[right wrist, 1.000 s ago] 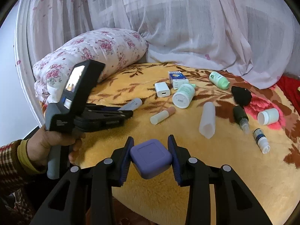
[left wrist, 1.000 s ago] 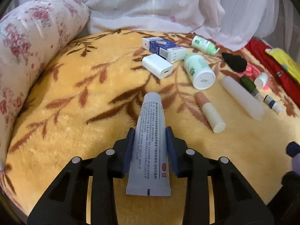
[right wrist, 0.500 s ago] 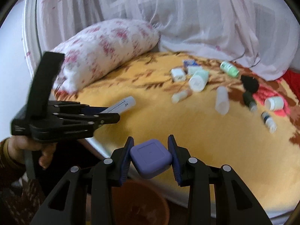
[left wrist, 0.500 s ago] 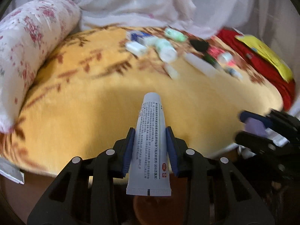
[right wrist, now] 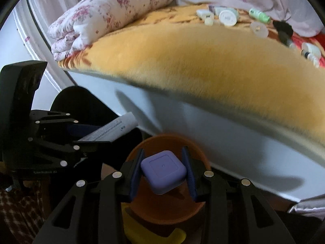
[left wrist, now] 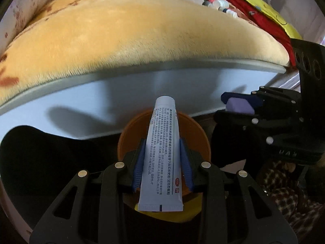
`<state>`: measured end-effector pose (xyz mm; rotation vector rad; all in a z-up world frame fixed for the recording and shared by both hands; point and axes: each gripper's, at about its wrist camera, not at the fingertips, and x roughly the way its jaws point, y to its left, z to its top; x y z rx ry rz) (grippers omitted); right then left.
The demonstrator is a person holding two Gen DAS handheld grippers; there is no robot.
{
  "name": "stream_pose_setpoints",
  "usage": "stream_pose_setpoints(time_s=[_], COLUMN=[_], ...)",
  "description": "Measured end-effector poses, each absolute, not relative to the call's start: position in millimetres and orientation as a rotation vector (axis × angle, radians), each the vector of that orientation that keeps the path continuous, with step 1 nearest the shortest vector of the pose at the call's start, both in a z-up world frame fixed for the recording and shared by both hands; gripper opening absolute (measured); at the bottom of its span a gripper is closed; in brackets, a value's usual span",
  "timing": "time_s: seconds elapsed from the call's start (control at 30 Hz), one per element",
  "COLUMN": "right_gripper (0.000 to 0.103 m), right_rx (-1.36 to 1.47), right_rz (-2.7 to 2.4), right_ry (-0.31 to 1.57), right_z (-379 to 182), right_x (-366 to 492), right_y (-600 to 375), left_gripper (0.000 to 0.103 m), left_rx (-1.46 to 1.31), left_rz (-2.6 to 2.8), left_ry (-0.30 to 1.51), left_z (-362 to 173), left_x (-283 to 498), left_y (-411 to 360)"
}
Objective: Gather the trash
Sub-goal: 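Drop the tube and eraser into the orange bin with both tools, then grasp the beige lip balm with the left tool while the right tool grasps the white plastic tube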
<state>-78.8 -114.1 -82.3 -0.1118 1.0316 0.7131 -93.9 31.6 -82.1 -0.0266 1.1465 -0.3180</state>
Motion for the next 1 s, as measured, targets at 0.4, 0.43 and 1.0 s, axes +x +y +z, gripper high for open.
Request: stream_pose_setpoints(time_s=[0.4, 0.43, 1.0], right_gripper=[0.065, 0.065, 0.071], right_rx=[-0.147, -0.143, -0.073], right_rz=[0.612, 0.596, 0.417], right_ry=[0.994, 0.978, 0.753], right_z=[-77, -74, -1], right_x=[-76, -74, 69], right_y=[-132, -139, -160], left_gripper=[0.070, 0.070, 0.076], left_rx=[-0.041, -0.048, -0.053], left_rz=[-0.241, -0.238, -0.207], left_ry=[1.088, 1.073, 0.835], left_z=[-59, -56, -4], left_x=[-91, -90, -27], left_y=[48, 50, 19])
